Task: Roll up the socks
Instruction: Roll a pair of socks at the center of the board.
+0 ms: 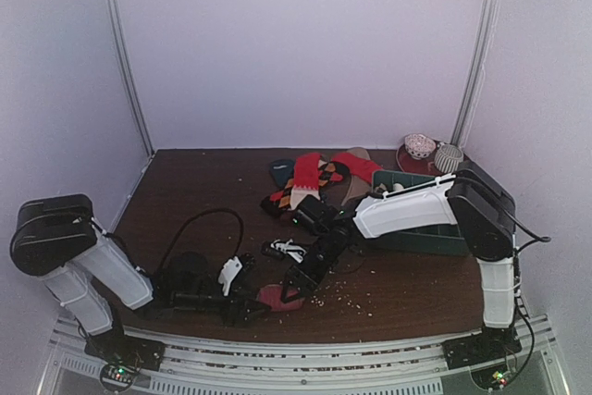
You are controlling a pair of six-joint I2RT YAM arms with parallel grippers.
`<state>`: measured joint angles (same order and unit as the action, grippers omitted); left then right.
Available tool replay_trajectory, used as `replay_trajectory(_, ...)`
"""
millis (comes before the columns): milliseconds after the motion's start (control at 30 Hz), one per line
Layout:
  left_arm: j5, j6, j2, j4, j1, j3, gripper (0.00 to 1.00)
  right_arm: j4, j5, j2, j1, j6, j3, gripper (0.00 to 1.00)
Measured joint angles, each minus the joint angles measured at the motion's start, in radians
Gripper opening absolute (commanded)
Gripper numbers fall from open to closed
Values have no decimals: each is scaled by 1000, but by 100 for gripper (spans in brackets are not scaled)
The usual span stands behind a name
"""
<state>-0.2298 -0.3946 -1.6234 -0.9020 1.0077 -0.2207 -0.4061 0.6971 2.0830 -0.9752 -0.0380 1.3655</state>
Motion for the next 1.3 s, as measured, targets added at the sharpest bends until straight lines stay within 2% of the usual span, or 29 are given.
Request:
replay_trajectory(167,-29,-16,-57,-51,3,-18,55,0,0,0,0,-5,0,40)
replay_trajectory(233,-40,-22,-68,-67,3,-18,43,0,-1,0,0,-8,0,40)
replay_trajectory(300,-41,-29,-69,-71,3,-18,20,1,0,0,0,-11,-1,41)
replay_trajectory(333,-41,-34,-69,-74,3,-18,15,1,-1,0,0,-13,-2,41)
replay_trajectory(467,-44,-33,-69,-81,2,-18,0,1,0,0,3,-16,-3,41)
replay_trajectory(533,-47,-29,-69,-79,2,-19,0,2,0,0,4,-18,-4,41)
replay_trajectory(567,-47,-29,-69,-77,2,-21,7,2,0,0,5,-18,-4,41)
replay_trajectory(633,-48,-29,-70,-76,2,-22,73,2,0,0,5,-18,-4,41)
replay_trajectory(667,-48,-25,-71,-77,1,-22,86,2,0,0,5,-18,-4,41)
replay_trajectory(700,-48,-25,-71,-77,2,-23,95,2,0,0,5,-18,-4,41)
replay_trajectory(833,-34,-26,-40,-97,2,13,98,5,0,1,5,-18,-5,41)
replay_trajectory(1000,15,10,148,-41,2,63,98,17,0,1,5,-18,-14,41)
replay_trajectory(1100,41,48,214,-3,0,42,92,21,0,1,5,-18,-17,41)
replay_trajectory(1300,32,95,116,29,-15,-71,88,26,0,1,5,-18,-21,41)
